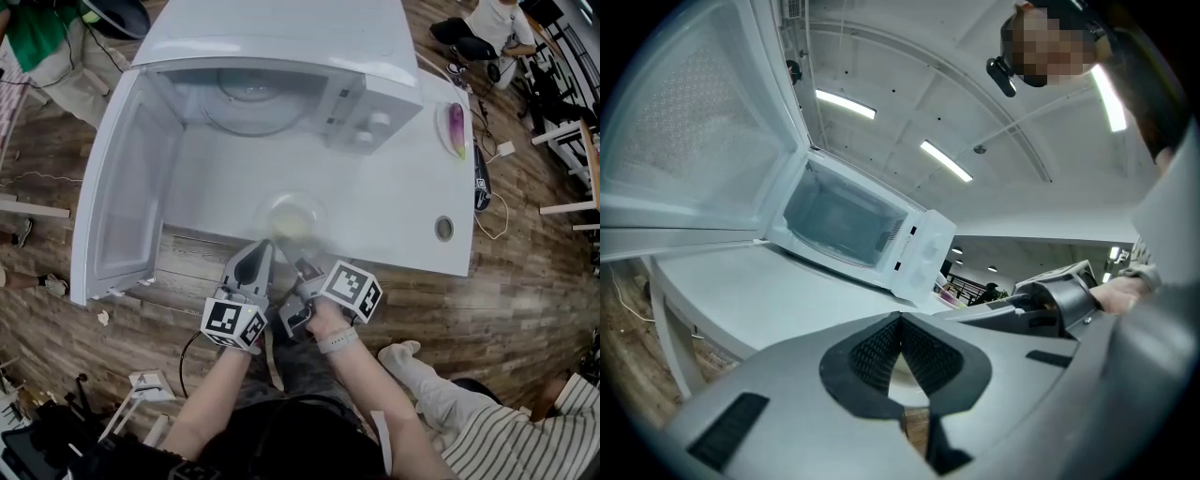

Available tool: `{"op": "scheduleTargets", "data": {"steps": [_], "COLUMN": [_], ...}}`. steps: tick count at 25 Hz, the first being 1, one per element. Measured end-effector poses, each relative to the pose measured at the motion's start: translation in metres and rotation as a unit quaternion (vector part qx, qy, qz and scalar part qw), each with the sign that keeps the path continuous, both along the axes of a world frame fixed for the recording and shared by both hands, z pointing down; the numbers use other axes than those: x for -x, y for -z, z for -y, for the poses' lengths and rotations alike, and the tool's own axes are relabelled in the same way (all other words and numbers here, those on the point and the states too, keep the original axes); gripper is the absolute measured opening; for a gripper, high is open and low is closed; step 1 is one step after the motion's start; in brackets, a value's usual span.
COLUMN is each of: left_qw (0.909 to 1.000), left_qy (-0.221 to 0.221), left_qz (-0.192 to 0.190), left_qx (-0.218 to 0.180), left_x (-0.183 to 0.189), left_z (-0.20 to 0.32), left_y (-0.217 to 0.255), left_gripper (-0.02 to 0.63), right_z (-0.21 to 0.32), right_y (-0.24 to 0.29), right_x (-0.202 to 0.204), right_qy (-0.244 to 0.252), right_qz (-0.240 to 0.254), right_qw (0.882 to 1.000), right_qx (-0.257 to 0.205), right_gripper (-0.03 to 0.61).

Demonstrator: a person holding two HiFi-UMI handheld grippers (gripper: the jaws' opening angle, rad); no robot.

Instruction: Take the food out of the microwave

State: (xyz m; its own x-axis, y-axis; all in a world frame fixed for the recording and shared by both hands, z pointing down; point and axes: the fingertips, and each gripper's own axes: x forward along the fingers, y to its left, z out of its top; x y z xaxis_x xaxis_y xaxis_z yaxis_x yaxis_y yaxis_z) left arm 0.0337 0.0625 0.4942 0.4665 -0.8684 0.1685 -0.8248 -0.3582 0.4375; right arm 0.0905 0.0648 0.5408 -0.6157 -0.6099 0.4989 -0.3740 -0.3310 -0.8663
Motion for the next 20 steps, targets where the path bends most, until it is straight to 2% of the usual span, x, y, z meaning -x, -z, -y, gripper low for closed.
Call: {"op": "scheduleTargets", "data": {"steps": [6, 20], "left_qw": [1.0000, 0.9998], "left_qy": [0.000, -0.016], "left_qz": [0.002, 0.009], "left_qx": [0.002, 0.003], "left_x": [0.003, 0.003], "left_z": [-0.002, -0.007], "left_y": [-0.001, 0.000], "left_gripper": [0.009, 0.009], "right_z": [-0.012, -0.043], "right_y": [-0.003, 0.004], "right_x": [-0.002, -0.025], "right_qy": [0.014, 0.042], "right_qz": [-0.001, -0.047], "right_qw": [1.000, 0.998], "right_qx": [-0.003, -0.025], "right_gripper": [0.341, 0.326]}}
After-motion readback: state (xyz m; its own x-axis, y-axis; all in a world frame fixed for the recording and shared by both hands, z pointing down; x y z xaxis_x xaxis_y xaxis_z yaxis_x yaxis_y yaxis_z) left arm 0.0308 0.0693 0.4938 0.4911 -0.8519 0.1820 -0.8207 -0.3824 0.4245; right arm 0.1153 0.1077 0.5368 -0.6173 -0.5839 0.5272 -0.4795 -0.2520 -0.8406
